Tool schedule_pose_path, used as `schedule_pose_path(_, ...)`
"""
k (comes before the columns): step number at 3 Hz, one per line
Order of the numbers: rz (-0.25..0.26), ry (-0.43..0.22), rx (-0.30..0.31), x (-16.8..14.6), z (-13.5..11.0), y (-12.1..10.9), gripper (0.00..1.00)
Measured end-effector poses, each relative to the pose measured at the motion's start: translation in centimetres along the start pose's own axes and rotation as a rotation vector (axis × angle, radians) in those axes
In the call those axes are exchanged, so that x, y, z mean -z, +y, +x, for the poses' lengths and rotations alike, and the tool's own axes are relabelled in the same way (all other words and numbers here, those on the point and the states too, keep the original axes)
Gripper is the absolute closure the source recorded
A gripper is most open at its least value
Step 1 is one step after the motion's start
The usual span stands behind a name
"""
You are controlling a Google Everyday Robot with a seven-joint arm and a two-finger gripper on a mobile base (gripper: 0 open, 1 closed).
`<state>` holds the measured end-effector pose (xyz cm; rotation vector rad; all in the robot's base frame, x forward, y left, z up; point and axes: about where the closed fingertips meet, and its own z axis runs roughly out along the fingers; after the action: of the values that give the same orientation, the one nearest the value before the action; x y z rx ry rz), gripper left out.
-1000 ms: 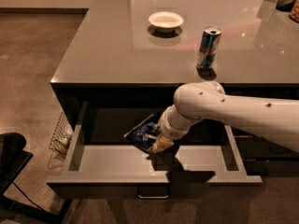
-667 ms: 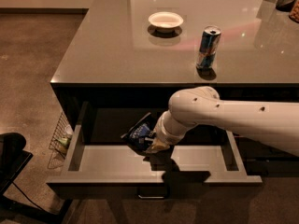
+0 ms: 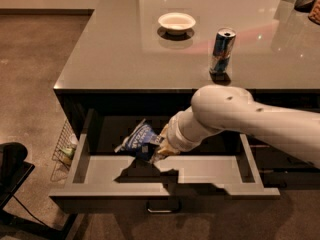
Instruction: Pick blue chip bag from top drawer and place on counter
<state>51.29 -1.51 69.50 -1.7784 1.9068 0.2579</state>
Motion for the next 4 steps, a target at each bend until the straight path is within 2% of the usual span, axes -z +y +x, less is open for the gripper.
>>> schedule_pose_path(1, 0.028, -0.075, 0.018, 7.4, -2.4, -2.3, 1.00)
schedule_pose_path(2, 0.016, -0.117, 0.000, 13.6, -4.2, -5.4, 1.00)
schedule_pose_path(3, -0.006, -0.142, -0.007, 17.9, -7.0, -8.5, 1.00)
schedule_pose_path(4, -0.001, -0.184, -0.003, 19.7, -11.1, -12.6, 1.00)
